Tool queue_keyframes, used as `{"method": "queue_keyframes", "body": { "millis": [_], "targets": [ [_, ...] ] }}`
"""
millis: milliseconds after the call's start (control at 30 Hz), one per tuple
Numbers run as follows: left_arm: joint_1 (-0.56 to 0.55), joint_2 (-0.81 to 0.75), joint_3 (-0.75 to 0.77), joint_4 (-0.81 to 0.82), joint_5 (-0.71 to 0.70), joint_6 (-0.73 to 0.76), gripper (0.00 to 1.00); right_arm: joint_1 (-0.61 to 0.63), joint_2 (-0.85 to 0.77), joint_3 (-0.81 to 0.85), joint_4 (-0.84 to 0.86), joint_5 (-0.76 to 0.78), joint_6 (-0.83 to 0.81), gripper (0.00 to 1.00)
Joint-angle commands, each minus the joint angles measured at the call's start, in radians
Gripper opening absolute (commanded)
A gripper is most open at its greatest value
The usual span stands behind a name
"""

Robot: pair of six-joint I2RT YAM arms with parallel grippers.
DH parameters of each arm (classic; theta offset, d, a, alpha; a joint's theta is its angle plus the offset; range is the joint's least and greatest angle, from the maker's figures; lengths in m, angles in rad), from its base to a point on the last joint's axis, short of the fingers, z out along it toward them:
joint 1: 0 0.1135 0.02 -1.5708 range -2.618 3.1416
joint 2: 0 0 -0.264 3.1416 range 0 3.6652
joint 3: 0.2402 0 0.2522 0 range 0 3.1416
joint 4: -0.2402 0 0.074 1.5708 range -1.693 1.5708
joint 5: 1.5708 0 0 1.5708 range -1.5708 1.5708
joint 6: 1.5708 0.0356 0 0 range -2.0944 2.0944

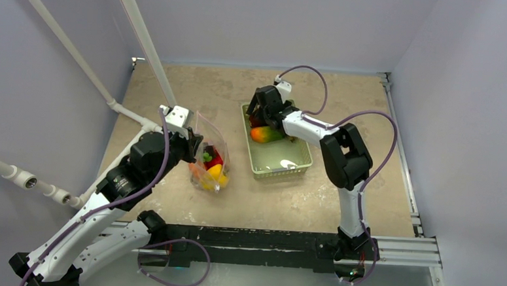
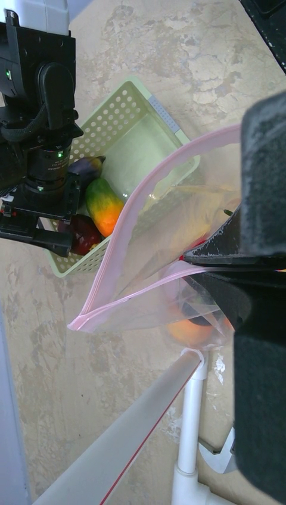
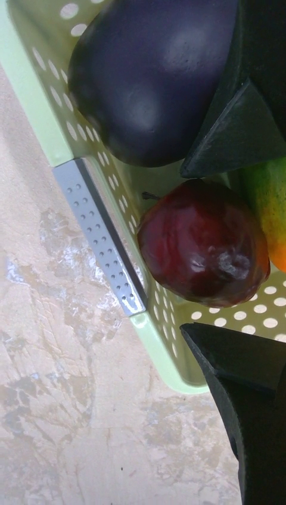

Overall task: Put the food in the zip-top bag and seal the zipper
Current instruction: Pick up the fake fruit from the bin.

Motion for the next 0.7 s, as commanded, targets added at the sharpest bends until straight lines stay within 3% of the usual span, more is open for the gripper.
{"method": "queue_keyframes", "body": {
  "millis": [0, 267, 667],
  "targets": [
    [0.001, 0.0, 0.005, 0.041, -0.016, 0.014, 0.0, -0.01, 0.002, 0.047, 0.027, -0.007, 0.02, 0.92],
    [0.001, 0.003, 0.004, 0.04, -0.018, 0.014, 0.0, -0.01, 0.011, 0.026, 0.046, -0.037, 0.005, 0.83],
    [0.001, 0.004, 0.005, 0.042, -0.013, 0.014, 0.0, -0.009, 0.04, 0.012, 0.052, -0.026, -0.039, 0.82]
  ]
}}
